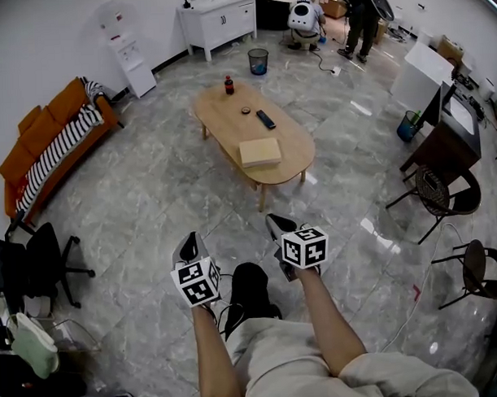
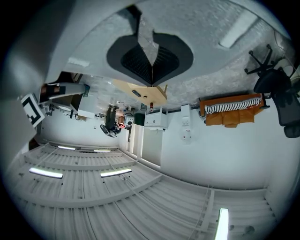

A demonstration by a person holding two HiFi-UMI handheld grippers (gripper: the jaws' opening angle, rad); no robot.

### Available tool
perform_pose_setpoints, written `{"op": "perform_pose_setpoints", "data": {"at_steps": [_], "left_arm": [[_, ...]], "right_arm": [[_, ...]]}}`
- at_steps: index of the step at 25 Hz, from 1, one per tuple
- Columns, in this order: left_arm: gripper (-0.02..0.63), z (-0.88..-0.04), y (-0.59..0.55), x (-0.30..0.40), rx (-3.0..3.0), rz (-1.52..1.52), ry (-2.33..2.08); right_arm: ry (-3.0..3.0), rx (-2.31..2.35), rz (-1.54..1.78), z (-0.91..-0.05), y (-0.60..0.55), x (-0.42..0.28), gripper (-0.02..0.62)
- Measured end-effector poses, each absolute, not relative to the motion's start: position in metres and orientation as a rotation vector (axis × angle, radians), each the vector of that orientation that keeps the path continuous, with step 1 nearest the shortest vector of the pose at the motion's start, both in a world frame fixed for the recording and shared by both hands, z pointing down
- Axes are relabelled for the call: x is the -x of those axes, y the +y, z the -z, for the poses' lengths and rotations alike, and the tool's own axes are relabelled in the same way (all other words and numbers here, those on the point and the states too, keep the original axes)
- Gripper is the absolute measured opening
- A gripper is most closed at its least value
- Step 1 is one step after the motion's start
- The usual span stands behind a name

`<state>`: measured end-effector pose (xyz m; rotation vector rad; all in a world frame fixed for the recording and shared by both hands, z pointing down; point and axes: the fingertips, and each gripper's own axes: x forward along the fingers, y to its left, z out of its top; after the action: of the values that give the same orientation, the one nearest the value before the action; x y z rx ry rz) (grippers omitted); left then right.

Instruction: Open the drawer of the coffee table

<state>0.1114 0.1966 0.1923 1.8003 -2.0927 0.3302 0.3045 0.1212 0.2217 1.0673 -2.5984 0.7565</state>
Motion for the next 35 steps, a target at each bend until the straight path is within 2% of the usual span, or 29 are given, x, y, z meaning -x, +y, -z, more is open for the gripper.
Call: {"op": "perform_pose_setpoints", "data": {"at_steps": [6, 11, 18, 24, 35], "left_arm": [[0.012, -0.206, 0.164, -0.101, -1.808, -0.329, -2.047], [0.011, -0.199, 0.084, -0.109, -1.927, -0.347, -1.965], [0.011, -0.175, 0.0, -0.101, -2.098, -0.376, -1.826], [0.011, -0.195, -0.037, -0.072, -2.153, -0.385, -1.689], [0.011, -0.215, -0.095, 0.013, -2.15, -0.34, -1.582]], "right_arm": [[-2.54, -1.093, -0.777, -0.242, 0.098, -0.293, 0.015], [-2.503, -1.13, -0.737, -0.242, 0.049, -0.277, 0.015], [-2.49, -1.2, -0.847, -0.239, 0.0, -0.22, 0.015], [-2.456, -1.316, -0.943, -0.241, -0.045, -0.191, 0.015], [-2.302, -1.553, -0.872, -0.265, -0.093, -0.153, 0.015]]}}
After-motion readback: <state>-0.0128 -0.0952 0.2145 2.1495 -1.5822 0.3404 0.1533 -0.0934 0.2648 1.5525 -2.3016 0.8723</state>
